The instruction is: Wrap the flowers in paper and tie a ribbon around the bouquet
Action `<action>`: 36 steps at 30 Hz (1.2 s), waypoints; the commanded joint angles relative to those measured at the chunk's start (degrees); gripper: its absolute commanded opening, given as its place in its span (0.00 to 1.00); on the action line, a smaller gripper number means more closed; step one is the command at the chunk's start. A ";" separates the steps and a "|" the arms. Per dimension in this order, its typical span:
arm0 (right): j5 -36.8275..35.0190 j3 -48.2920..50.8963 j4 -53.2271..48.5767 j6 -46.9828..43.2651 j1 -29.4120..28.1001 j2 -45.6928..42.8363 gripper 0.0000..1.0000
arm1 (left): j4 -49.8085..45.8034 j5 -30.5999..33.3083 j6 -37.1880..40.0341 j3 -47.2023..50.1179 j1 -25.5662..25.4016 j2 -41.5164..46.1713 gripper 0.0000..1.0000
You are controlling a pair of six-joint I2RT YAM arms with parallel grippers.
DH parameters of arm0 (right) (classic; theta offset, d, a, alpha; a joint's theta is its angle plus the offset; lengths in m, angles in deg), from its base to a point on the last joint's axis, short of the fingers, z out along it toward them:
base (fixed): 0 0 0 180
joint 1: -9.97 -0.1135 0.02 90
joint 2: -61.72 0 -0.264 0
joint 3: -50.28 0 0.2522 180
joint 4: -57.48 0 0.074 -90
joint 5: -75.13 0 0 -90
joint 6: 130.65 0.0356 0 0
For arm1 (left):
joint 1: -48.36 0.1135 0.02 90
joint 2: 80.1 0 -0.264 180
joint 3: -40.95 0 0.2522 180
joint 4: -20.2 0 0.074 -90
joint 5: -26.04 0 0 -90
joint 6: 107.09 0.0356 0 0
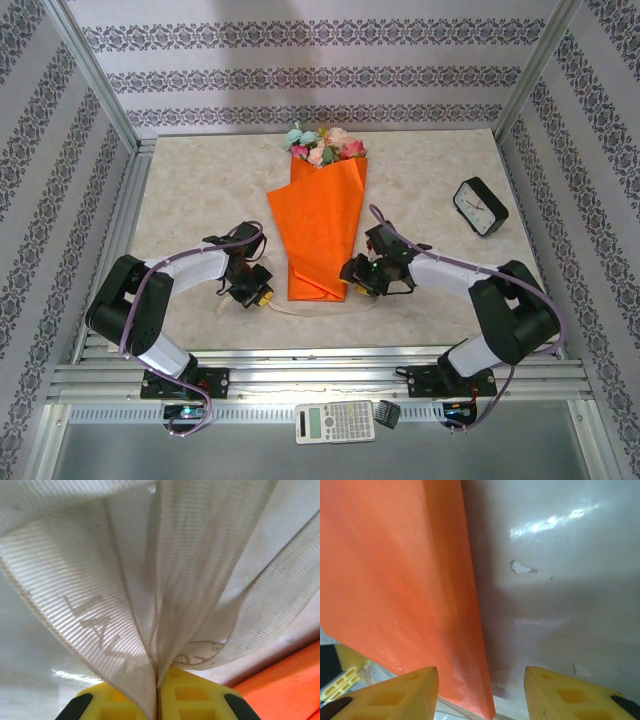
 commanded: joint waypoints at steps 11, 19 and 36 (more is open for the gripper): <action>9.08 6.13 19.27 2.62 -1.53 5.81 0.39 | 0.95 1.87 0.76 0.29 -0.68 -3.51 0.08; 8.83 5.14 22.59 6.01 -1.48 7.11 0.27 | 1.49 2.25 0.41 -0.01 -0.69 -3.63 0.07; 11.00 -0.42 11.46 8.02 1.01 -0.64 0.00 | 4.68 4.44 2.73 -4.31 3.45 -8.15 0.00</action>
